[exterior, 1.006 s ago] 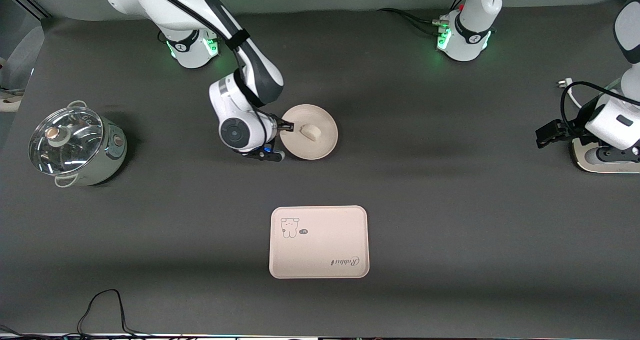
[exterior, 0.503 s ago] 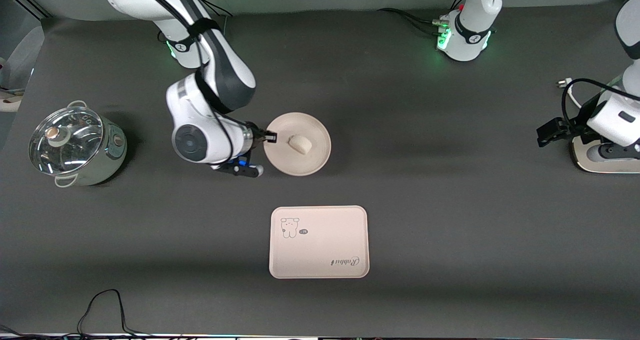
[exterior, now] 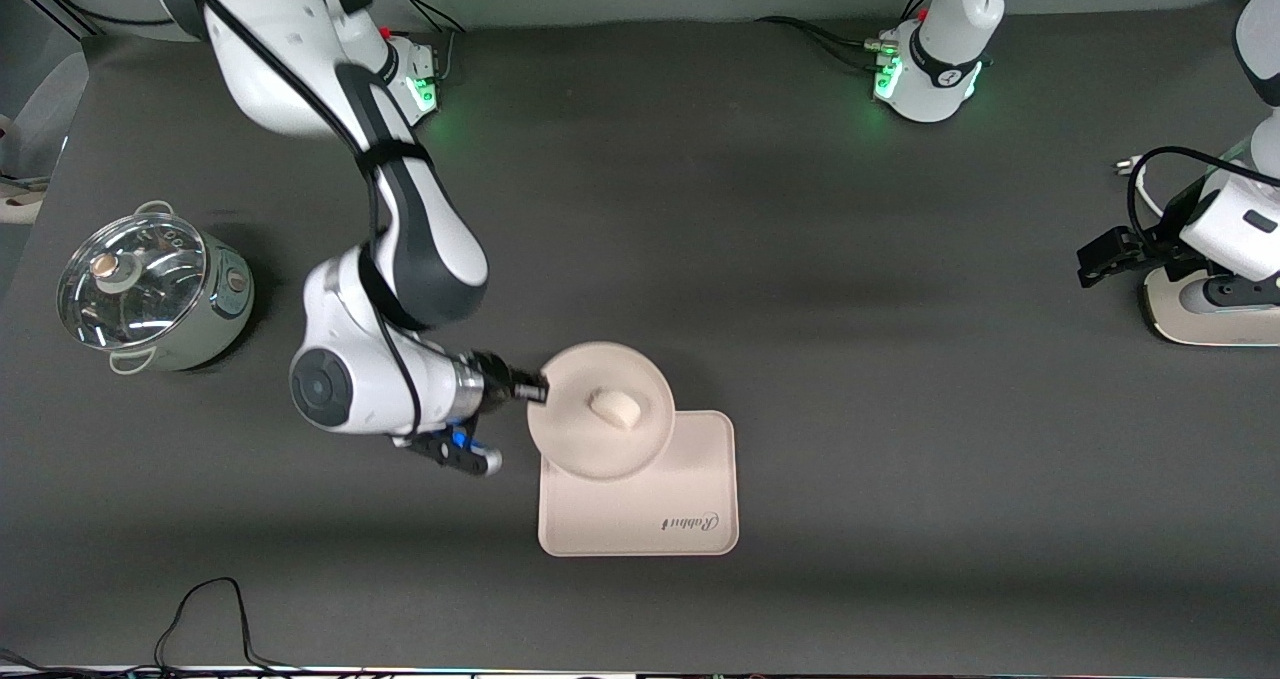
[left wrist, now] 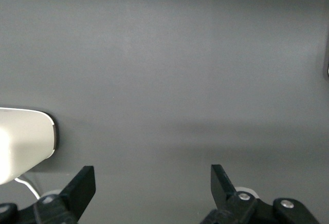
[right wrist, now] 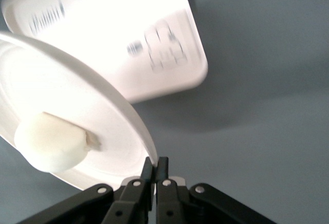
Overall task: Place bun in plate and plate on tray
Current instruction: 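Lift the plate with the bun and carry it over the tray, then lower the plate onto the tray and open the right gripper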
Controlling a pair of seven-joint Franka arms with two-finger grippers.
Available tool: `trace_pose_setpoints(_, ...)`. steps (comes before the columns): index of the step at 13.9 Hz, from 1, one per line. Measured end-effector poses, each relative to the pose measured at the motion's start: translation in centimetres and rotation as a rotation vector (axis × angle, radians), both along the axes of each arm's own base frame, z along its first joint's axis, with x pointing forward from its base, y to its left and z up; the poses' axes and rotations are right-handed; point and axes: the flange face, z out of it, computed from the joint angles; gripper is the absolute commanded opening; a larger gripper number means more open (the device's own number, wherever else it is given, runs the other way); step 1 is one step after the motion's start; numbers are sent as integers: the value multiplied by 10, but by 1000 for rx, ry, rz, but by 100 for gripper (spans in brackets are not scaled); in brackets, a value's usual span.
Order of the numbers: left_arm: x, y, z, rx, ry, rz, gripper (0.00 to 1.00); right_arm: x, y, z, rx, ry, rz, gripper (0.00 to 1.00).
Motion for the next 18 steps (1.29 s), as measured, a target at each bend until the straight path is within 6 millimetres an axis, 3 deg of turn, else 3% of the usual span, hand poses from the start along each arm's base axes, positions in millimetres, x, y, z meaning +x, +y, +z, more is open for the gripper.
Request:
trace_pose_setpoints(4, -1, 0, -1, 0, 1, 0, 100, 23, 10, -60, 77, -34, -162, 0)
trace_pose_setpoints(8, -1, 0, -2, -1, 2, 0, 100, 19, 18, -117, 67, 6, -217, 0)
trace_pose_setpoints(10, -2, 0, -2, -1, 2, 0, 100, 12, 25, -136, 55, 29, -215, 0)
trace_pose_setpoints(13, -3, 0, -4, -1, 4, 0, 100, 9, 28, -145, 50, 42, -216, 0)
trace_pose_setpoints(15, -3, 0, -9, -1, 2, -1, 100, 9, 28, -145, 51, 41, -217, 45)
trace_pose_setpoints(16, -3, -1, -11, -1, 4, -3, 100, 10, 27, -145, 50, 41, -219, 55)
trace_pose_setpoints(17, -3, -1, -12, -1, 4, -4, 100, 11, 25, -144, 48, 38, -220, 96)
trace_pose_setpoints(18, -3, -2, -12, -1, 3, -4, 100, 12, 23, -143, 43, 32, -219, 100)
